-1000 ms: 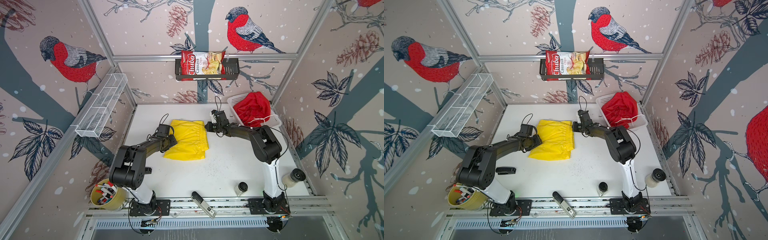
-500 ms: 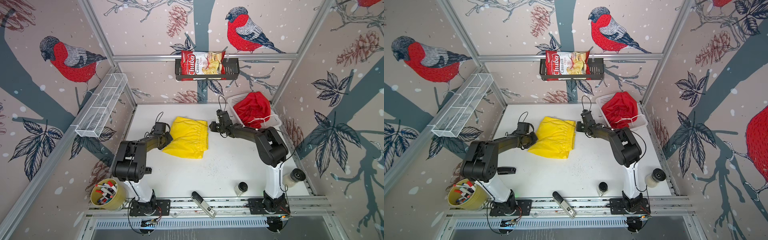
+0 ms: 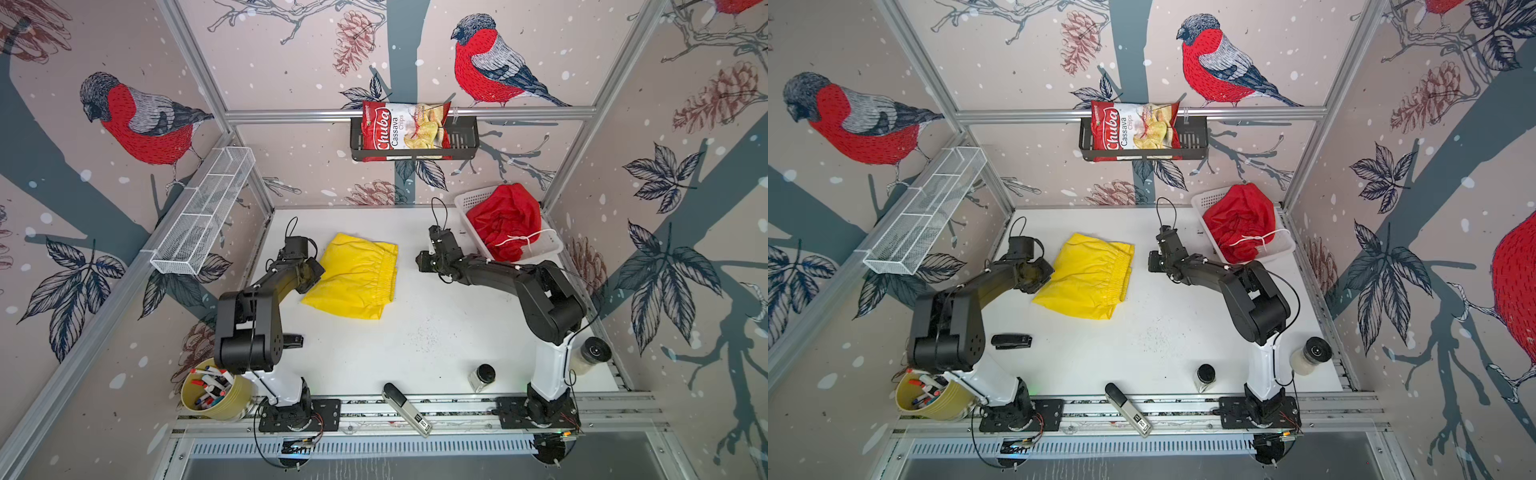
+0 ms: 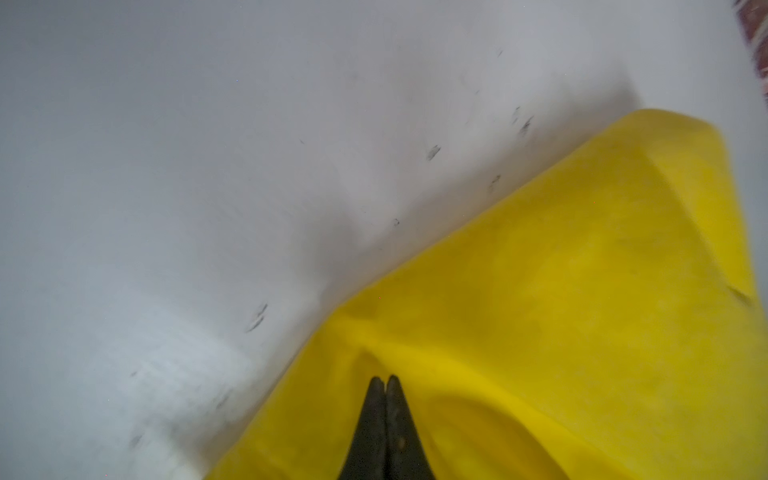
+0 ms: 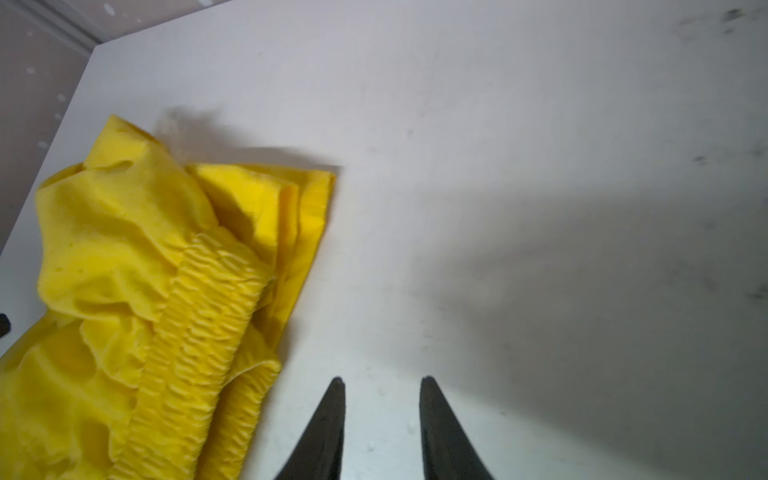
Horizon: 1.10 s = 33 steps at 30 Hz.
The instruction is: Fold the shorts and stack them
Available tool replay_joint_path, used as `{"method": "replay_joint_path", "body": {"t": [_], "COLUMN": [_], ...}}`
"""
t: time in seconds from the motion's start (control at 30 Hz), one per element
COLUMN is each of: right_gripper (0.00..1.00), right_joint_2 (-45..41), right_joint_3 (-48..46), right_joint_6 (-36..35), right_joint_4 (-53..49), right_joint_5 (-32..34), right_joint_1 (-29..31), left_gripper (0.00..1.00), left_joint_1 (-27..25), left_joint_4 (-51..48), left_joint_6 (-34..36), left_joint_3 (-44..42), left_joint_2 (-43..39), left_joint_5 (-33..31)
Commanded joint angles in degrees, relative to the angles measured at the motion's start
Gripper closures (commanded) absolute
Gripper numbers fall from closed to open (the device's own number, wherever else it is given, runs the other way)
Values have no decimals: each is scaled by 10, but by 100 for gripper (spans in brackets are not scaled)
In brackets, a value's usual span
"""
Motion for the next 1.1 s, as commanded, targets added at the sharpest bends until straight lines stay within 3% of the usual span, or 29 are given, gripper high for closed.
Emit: {"method": "replay_joint_path", "body": {"t": [0.0, 0.1, 0.2, 0.47, 0.63, 0.83, 1.07], "right_gripper": [67, 66, 65, 64, 63, 63, 63], "right_joint_2": [2, 8, 5, -22, -16, -3, 25], "right_joint_3": [-1, -7, -20, -61, -68, -56, -32], "right_joint_6": [-14, -8, 2, 7, 16, 0, -1], "right_joint_4": [-6, -6, -1, 7, 11, -2, -8], "right_joint_5": [15, 7, 3, 9, 1, 20, 12], "right_joint_1": [12, 16, 18, 9, -1, -3, -10], "left_gripper": [58, 45, 40, 38, 38, 38, 37], "left_joint_1": [-8, -46, -84, -102, -101, -63, 27], "left_joint_4": [-17, 19, 22, -17, 2, -58, -83], "left_joint_6": [2, 11, 26, 44, 28, 25, 15], "left_joint_3": [-20, -33, -10, 77, 109, 216, 318], "left_joint_2": [-57, -91, -64, 88, 134, 233, 316], "left_joint_5": [-3, 5, -14, -49, -47, -57, -46]}}
